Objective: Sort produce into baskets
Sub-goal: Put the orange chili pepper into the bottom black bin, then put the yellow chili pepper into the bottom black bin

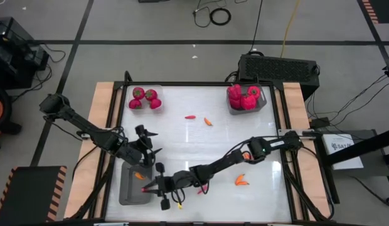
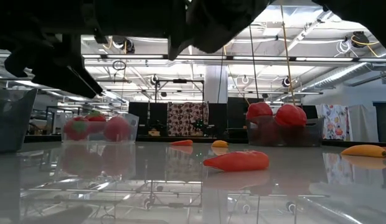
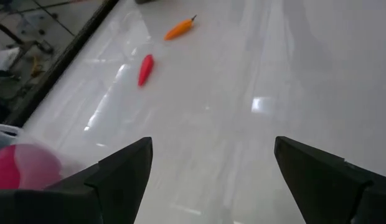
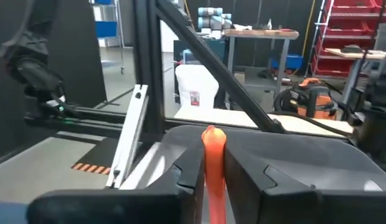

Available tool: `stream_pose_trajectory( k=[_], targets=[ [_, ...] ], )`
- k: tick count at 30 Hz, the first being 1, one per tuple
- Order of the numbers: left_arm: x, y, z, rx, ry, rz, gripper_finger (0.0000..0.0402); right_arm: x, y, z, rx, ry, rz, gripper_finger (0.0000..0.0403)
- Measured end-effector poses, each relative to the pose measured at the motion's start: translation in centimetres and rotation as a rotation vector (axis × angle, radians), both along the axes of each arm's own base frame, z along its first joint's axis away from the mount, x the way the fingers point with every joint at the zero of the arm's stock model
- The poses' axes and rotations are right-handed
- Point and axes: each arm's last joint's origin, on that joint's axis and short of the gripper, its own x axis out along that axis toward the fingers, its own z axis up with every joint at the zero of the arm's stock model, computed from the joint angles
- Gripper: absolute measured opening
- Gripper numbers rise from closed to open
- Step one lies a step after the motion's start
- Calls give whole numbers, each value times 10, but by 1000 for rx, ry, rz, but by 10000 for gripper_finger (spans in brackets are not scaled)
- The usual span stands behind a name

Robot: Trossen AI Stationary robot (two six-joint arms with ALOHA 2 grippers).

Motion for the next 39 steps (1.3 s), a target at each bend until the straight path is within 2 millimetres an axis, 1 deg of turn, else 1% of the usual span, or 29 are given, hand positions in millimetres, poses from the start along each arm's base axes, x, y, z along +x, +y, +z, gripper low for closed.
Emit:
stream_pose_trajectory(
  k=[5, 9, 13, 15, 17, 19, 22, 25, 27, 30, 33, 36, 39],
  targets=[
    [0, 1, 0, 11, 2, 7, 343, 4, -12, -4, 27, 48, -24, 80],
    [-1, 1, 0, 22, -1, 16, 343, 7, -20, -5, 26, 53, -37, 105],
    [-1, 1, 0, 23, -1, 17, 343, 7, -22, -5, 21, 60, -42, 128],
    [-1, 1, 0, 23, -1, 17, 343, 7, -22, -1, 23, 54, -40, 136],
    [-1, 1, 0, 22, -2, 17, 343, 5, -21, 9, 19, 64, -37, 141],
    [0, 1, 0, 17, -10, 18, 343, 2, -18, 21, 4, 108, -32, 145],
    [0, 1, 0, 16, -12, 18, 343, -9, -15, 39, -43, 252, -25, 149],
    [0, 1, 1, 15, -14, 18, 343, -26, -18, 64, -64, 429, -32, 151],
    [0, 1, 1, -1, -26, 33, 343, -42, -24, 88, -72, 535, -42, 150],
    [1, 1, 1, 8, -36, 47, 343, -68, -39, 126, -86, 641, -69, 146],
    [1, 2, 1, 6, -37, 53, 343, -88, -54, 155, -102, 695, -94, 142],
    [1, 2, 1, -10, -48, 68, 343, -107, -72, 174, -145, 764, -112, 139],
    [1, 2, 2, -14, -55, 68, 343, -121, -99, 185, -133, 860, -170, 137]
  ],
)
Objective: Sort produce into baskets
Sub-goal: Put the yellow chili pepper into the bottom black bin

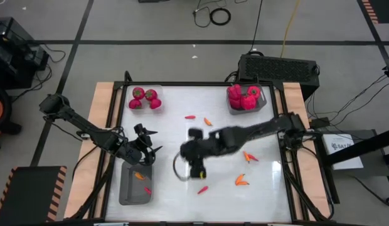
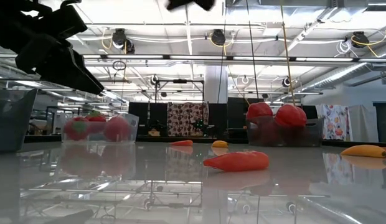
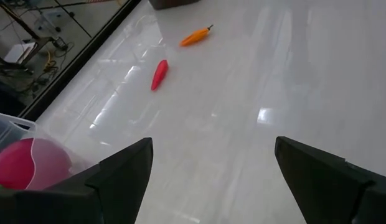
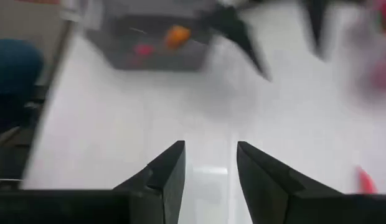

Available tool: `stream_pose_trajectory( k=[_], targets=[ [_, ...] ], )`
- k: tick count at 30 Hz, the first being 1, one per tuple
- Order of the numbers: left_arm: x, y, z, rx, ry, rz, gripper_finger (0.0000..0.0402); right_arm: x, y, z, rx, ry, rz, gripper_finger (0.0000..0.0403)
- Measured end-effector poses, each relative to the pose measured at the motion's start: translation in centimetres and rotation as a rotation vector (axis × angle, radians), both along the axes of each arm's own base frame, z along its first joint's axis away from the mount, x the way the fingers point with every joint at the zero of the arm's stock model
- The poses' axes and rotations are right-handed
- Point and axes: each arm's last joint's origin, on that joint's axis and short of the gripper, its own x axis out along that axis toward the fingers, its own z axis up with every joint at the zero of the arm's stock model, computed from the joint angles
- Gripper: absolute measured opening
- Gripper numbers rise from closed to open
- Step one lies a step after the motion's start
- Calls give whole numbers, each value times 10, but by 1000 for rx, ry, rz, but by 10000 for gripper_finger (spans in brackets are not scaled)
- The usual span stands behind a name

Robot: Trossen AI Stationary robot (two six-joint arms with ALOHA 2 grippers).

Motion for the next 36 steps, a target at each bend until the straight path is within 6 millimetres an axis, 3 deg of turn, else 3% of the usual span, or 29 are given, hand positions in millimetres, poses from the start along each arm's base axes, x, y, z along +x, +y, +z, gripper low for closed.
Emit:
stream_pose_trajectory(
  k=[8, 17, 24, 30, 36],
  targets=[
    [1, -1, 1, -9, -10, -2, 343, 5, -65, -4, 6, 61, -172, 136],
    [1, -1, 1, -10, -9, -3, 343, 20, -126, -36, 4, 151, -314, 137],
    [1, -1, 1, -12, -8, -5, 343, 25, -179, -73, 87, 247, -556, 137],
    [1, -1, 0, -12, -7, -5, 343, 26, -190, -113, 134, 433, -578, 137],
    [1, -1, 0, -11, -5, -5, 343, 16, -193, -134, 131, 617, -643, 137]
  ],
)
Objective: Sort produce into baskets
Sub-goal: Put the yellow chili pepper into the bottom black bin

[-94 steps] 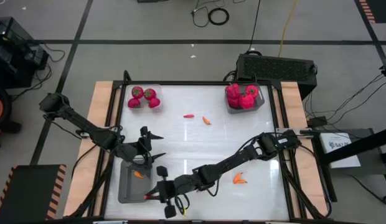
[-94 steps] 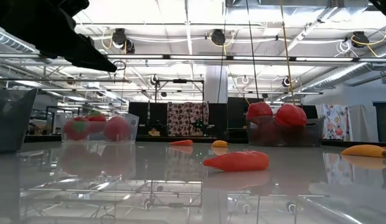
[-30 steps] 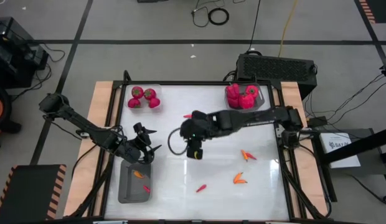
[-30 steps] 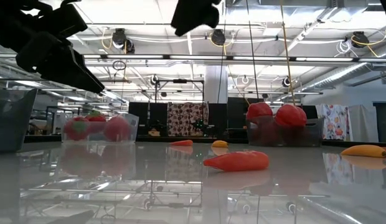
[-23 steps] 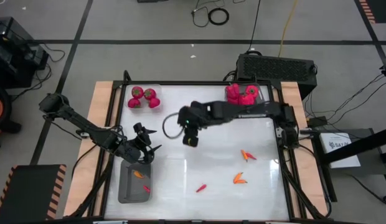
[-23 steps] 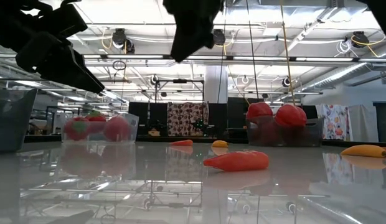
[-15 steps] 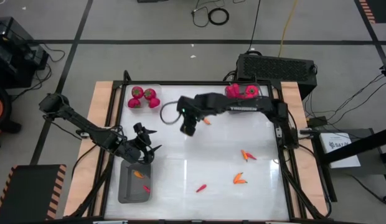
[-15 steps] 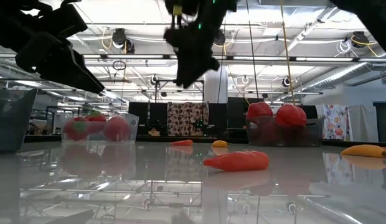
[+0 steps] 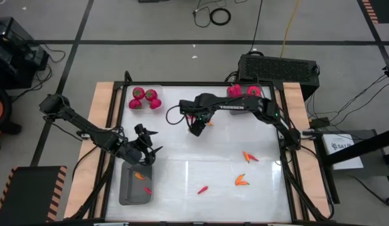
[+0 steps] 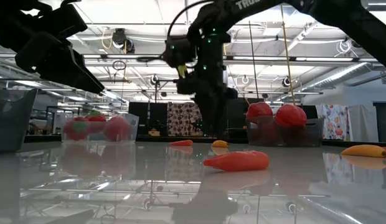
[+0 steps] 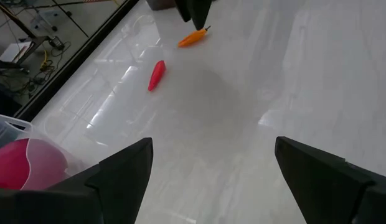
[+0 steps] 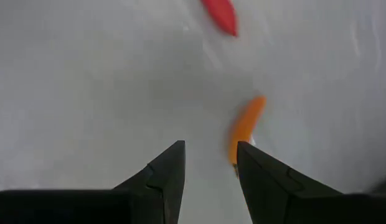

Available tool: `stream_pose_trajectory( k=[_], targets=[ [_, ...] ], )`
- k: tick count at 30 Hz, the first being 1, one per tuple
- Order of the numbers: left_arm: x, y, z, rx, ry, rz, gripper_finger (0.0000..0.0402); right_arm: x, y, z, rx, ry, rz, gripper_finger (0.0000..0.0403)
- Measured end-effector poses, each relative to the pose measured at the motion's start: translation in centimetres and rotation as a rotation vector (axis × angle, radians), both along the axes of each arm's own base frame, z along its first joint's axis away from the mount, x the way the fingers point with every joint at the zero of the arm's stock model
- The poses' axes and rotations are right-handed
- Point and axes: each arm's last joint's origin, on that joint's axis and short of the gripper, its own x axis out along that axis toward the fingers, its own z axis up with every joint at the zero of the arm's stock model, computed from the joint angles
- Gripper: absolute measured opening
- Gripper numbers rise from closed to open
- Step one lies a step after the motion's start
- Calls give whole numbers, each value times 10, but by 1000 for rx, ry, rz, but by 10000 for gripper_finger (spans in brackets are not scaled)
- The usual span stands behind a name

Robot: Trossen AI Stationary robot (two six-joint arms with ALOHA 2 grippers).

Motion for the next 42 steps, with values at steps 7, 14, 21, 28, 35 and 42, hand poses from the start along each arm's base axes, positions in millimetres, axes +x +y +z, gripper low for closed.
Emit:
stream_pose_trajectory(
  k=[7, 14, 21, 28, 35, 42],
  targets=[
    [0, 0, 0, -9, 4, -9, 343, 0, -11, -14, 6, 31, -70, 137],
    [0, -1, 0, -22, 9, -20, 343, -3, -17, -15, -41, 59, -119, 137],
    [0, -1, -1, -51, 18, -25, 343, -6, -16, -18, -33, 77, -216, 137],
    [0, -1, -1, -52, 17, -26, 343, -15, -13, -48, -28, 99, -251, 137],
    [0, -1, -1, -53, 17, -25, 343, -19, -12, -61, -31, 90, -221, 133],
    [0, -1, -1, -52, 17, -26, 343, -16, -4, -60, -32, 76, -204, 78]
  ],
)
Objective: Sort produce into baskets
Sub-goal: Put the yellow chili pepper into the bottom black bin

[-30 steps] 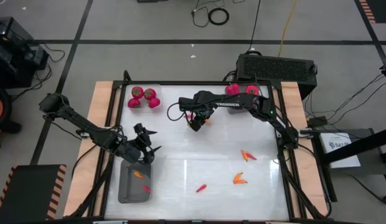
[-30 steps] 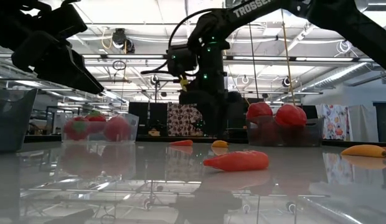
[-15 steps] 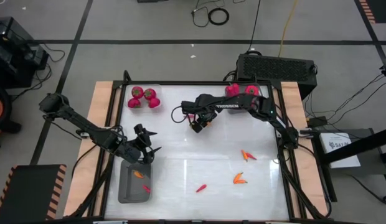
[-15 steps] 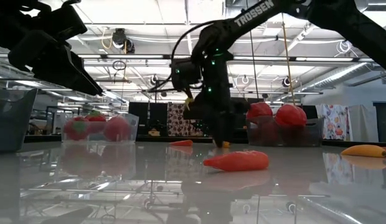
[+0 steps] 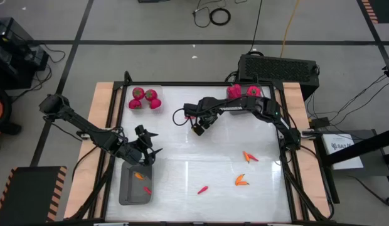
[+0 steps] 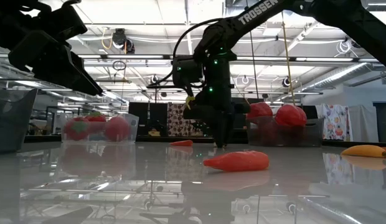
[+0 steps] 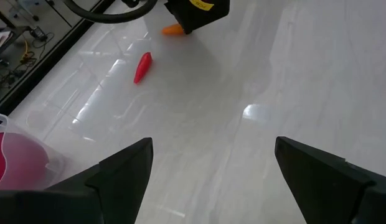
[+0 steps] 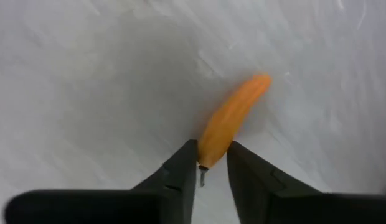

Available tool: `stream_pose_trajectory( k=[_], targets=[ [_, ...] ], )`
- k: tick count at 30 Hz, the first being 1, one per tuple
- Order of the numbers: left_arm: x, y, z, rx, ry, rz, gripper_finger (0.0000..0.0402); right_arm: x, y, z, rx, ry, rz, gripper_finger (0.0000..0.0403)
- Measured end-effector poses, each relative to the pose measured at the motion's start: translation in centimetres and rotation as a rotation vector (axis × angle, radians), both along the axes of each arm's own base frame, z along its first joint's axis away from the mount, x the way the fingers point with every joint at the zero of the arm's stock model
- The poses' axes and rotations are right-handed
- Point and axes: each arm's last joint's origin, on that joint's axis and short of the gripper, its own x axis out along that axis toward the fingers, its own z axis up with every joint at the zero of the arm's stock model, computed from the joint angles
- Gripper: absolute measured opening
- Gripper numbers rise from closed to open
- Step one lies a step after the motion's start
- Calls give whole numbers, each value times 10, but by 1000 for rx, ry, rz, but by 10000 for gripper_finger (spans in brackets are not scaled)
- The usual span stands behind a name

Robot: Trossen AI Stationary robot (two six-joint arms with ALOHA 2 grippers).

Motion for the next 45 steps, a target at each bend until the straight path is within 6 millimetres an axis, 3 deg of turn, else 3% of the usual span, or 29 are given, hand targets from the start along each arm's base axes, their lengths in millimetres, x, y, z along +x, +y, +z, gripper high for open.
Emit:
stream_pose_trajectory(
  k=[7, 12, 15, 19, 26, 31, 38, 45],
  targets=[
    [0, 0, 0, 0, 0, 0, 343, 9, 27, 12, -26, -86, 67, 10],
    [0, 0, 0, 0, 0, 0, 343, 23, 67, 35, -13, -256, 166, 10],
    [0, 0, 0, 0, -1, 1, 343, 32, 95, 39, -4, -351, 250, 17],
    [0, 0, 0, -1, -2, 1, 343, 45, 147, 45, 14, -520, 389, 19],
    [1, 0, 1, -4, -10, 2, 343, 66, 230, 60, -34, -938, 679, 19],
    [2, -1, 2, -6, -31, 10, 343, 76, 276, 54, -111, -1214, 870, 20],
    [3, 1, 5, 21, -97, 101, 343, 89, 298, 14, -261, -1506, 970, 20],
    [2, 2, 5, 38, -114, 133, 343, 105, 284, -18, -311, -1680, 868, 20]
  ],
)
